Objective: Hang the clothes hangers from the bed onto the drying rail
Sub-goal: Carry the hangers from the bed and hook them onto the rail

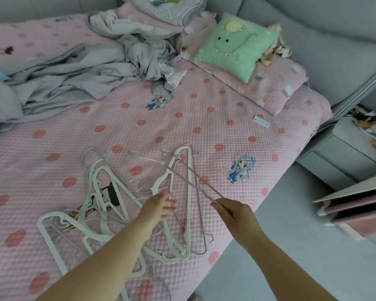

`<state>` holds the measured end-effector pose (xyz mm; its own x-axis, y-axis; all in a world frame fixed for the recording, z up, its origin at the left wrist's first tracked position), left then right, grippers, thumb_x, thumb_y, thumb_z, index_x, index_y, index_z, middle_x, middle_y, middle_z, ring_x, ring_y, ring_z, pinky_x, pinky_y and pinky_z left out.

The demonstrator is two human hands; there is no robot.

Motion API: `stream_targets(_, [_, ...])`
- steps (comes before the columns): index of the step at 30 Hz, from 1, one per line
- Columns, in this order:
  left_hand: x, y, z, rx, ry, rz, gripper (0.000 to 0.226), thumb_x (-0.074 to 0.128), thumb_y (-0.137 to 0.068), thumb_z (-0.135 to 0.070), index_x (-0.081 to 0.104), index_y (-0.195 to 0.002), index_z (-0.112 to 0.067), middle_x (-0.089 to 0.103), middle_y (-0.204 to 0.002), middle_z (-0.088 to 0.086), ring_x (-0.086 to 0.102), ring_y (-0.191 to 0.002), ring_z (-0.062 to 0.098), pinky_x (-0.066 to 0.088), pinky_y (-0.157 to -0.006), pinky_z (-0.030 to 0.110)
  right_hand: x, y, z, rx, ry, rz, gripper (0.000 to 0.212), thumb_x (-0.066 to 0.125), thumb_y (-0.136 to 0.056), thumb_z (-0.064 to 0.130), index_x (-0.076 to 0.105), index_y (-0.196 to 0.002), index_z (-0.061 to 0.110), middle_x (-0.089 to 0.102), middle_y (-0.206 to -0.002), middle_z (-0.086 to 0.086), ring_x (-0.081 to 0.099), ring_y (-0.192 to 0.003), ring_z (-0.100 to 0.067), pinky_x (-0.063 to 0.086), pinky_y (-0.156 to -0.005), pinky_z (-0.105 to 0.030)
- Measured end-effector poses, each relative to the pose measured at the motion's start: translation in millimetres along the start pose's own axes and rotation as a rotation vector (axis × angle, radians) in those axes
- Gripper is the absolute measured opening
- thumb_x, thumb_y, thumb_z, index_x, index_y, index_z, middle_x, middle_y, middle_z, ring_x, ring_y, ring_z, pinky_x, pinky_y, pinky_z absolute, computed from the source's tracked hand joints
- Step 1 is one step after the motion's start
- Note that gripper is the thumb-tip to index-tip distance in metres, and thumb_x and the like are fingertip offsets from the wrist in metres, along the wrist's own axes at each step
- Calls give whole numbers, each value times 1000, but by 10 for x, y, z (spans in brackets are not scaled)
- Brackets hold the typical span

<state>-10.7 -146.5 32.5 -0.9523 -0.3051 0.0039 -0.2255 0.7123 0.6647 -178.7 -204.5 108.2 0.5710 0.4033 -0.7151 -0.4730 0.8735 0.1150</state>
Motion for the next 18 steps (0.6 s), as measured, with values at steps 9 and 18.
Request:
stream_targets(9, [928, 325, -1176, 191, 69, 154, 23, 47, -93, -3, 51, -72, -9, 63, -41, -2, 60, -36, 6, 52, -49, 22, -736, 540, 335, -58, 95, -253, 65, 28, -76, 56, 65, -77, 2, 42, -54, 11, 37, -66, -7, 31, -56, -11])
stream_targets(18, [2227, 1519, -1807, 770, -827, 426, 24, 33, -97, -12, 51, -113, -13, 59, -72, -13, 52, -37, 2, 40, -51, 23, -1957, 1723, 70, 158, 109, -753, 40, 48, -84, 33, 62, -113, 10, 59, -94, 15, 53, -102, -7, 29, -82, 1])
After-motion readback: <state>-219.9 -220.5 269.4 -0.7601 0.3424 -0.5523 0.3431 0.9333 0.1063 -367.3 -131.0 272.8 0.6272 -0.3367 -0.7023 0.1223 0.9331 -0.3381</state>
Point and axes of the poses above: each hand's wrist, its own y-axis away from the middle knuckle, its own x-axis out of the palm, z = x × y, the point moved 8 cm from there along -y, towards the middle knuckle
